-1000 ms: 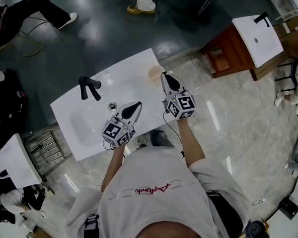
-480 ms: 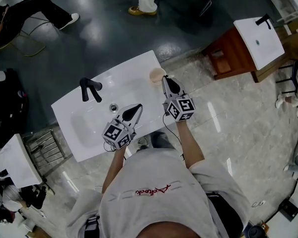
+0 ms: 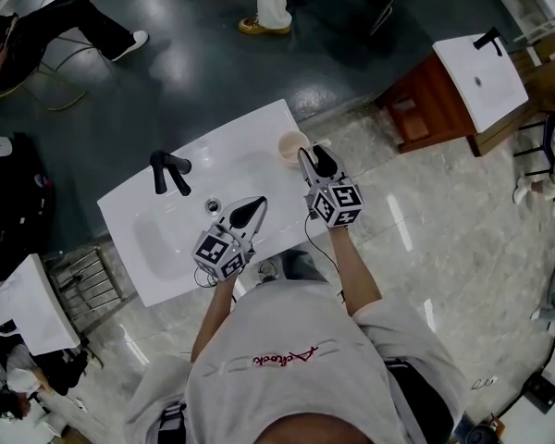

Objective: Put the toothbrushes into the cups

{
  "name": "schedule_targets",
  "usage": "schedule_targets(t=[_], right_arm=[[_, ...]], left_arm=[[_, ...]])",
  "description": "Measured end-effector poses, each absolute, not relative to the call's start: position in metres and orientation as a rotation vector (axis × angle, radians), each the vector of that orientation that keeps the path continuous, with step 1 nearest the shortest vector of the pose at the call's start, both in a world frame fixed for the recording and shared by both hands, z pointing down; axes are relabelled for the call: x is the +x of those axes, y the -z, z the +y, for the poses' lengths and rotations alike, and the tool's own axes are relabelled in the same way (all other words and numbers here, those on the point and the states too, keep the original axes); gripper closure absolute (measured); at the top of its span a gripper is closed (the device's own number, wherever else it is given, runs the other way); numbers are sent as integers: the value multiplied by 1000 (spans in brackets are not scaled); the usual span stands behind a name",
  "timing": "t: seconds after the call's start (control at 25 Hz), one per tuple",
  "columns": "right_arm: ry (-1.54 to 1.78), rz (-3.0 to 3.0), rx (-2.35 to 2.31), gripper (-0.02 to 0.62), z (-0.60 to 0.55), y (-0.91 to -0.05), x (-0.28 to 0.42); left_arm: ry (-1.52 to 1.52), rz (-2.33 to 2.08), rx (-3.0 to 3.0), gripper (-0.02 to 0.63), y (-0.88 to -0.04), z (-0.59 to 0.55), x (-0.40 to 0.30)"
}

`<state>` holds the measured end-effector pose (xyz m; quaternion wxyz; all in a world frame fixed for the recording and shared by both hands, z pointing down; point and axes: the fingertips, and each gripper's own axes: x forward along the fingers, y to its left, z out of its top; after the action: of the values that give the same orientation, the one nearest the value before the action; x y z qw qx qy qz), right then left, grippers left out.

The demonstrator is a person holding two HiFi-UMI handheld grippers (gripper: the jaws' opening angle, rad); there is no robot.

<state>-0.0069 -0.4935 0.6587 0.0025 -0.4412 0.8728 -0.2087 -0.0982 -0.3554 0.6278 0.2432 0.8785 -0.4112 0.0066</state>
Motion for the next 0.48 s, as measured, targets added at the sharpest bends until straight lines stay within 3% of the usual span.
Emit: schedule_targets(t=[0.48], right_arm=[[645, 2746, -1399, 445, -482, -654, -7]], left_arm=[[-4, -1112, 2426, 594, -620, -353, -99]])
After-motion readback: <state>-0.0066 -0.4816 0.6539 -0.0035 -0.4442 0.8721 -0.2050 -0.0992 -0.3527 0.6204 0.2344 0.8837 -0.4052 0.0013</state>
